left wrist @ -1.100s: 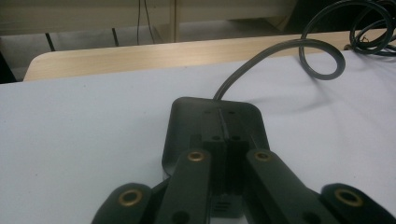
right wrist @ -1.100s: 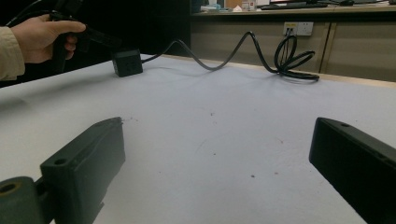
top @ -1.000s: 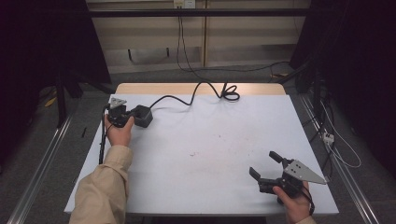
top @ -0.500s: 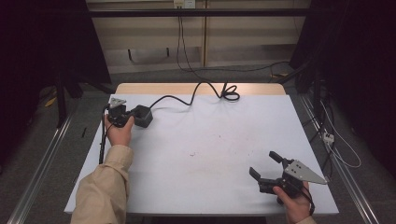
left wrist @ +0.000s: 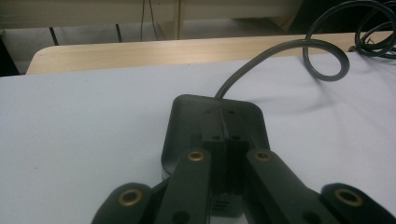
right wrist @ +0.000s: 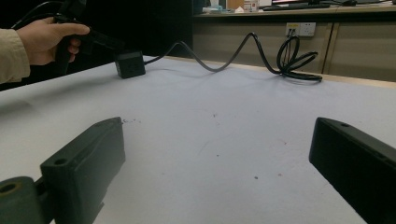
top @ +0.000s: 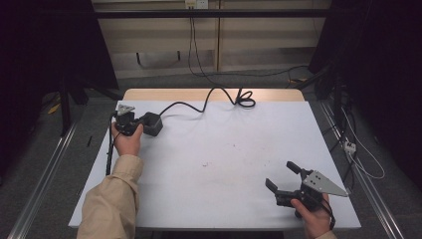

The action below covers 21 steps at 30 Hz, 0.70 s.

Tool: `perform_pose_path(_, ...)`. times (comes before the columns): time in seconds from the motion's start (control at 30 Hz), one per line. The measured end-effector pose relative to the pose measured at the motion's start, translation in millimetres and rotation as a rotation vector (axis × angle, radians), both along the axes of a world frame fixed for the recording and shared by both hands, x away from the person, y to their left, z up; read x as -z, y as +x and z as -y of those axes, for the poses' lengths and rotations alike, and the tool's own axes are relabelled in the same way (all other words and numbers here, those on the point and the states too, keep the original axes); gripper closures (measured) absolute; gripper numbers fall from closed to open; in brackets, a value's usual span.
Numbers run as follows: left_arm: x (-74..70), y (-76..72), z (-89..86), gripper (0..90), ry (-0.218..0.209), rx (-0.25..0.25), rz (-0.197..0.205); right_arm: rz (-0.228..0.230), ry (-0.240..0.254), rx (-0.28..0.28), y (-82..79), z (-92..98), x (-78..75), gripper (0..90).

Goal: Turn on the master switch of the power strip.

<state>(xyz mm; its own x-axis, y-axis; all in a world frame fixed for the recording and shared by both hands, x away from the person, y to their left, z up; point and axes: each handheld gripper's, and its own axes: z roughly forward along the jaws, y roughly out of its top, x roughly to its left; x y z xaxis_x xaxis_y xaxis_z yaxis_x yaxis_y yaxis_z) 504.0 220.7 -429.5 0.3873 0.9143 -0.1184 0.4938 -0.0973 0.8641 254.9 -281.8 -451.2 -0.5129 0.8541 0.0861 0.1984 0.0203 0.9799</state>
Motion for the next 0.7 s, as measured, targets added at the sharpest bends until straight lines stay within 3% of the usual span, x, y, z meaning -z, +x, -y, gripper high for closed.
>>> perform_pose_path(0.4,-0.2,-0.2,1.0,90.0,0.009,-0.003,0.0,0.003,0.001,-0.003,-0.3,-0.1,-0.4,3.0)
perform_pose_path(0.57,0.2,0.0,-0.1,90.0,-0.013,-0.008,-0.009,0.005,-0.004,-0.002,-0.4,0.5,-0.5,3.0)
perform_pose_path(0.7,-0.3,-0.4,2.1,90.0,0.011,-0.007,-0.004,0.005,-0.004,-0.004,-0.3,0.5,-0.5,3.0)
